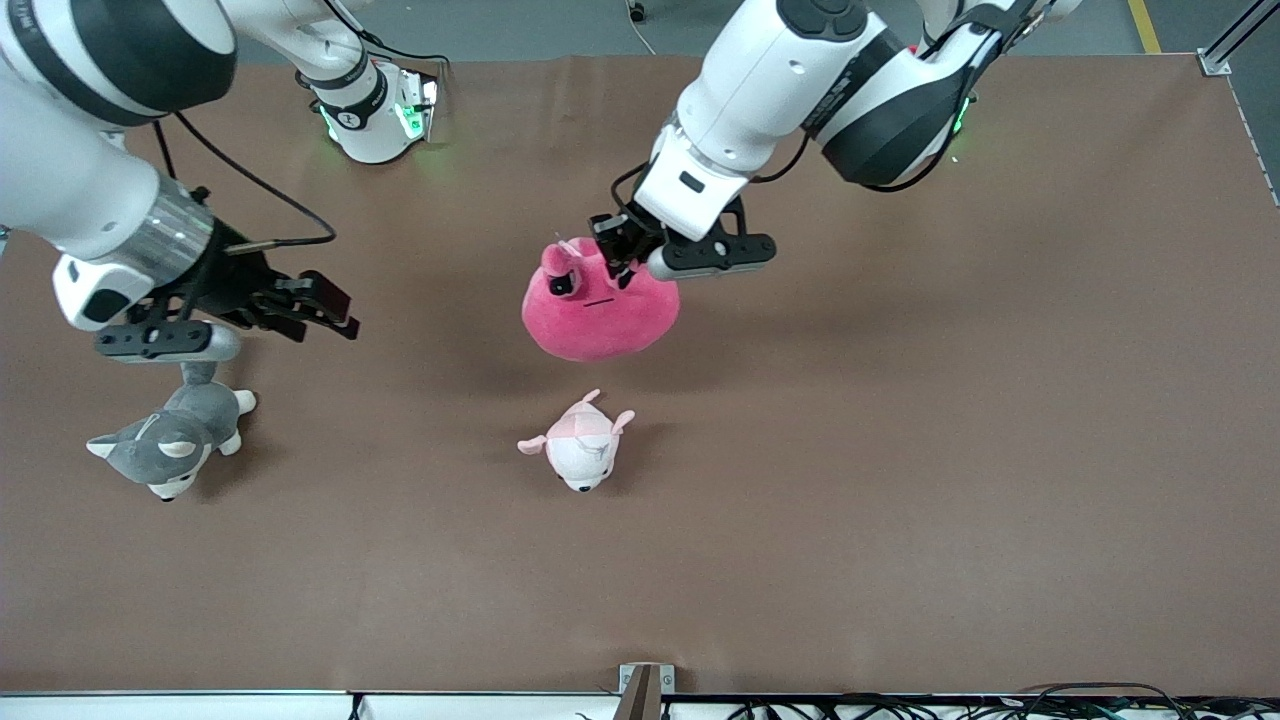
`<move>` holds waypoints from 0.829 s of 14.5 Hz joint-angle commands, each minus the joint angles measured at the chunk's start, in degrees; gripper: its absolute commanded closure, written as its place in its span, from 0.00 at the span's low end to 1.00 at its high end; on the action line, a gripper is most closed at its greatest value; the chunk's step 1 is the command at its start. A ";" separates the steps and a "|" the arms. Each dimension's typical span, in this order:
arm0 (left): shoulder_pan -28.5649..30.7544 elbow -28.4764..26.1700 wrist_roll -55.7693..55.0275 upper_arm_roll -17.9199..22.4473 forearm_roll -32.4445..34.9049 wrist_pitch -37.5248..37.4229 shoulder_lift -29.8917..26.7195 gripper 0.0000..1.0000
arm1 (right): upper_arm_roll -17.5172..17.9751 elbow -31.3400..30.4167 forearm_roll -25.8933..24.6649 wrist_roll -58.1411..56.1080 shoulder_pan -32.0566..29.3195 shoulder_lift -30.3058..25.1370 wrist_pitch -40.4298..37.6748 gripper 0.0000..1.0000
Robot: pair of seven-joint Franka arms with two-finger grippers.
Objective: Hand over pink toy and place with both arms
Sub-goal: 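Lift the pink toy with the left gripper while the right gripper approaches, then move the right gripper to the pink toy's ear beside the left gripper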
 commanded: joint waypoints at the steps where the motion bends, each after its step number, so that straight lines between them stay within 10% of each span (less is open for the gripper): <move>1: -2.08 2.17 -2.15 0.25 0.24 2.62 2.42 1.00 | -0.39 1.26 3.51 1.81 1.38 0.53 -0.10 0.29; 12: -3.14 1.99 -2.86 0.25 0.24 6.14 4.45 0.99 | -0.48 1.17 9.51 7.34 7.62 0.44 -0.71 0.29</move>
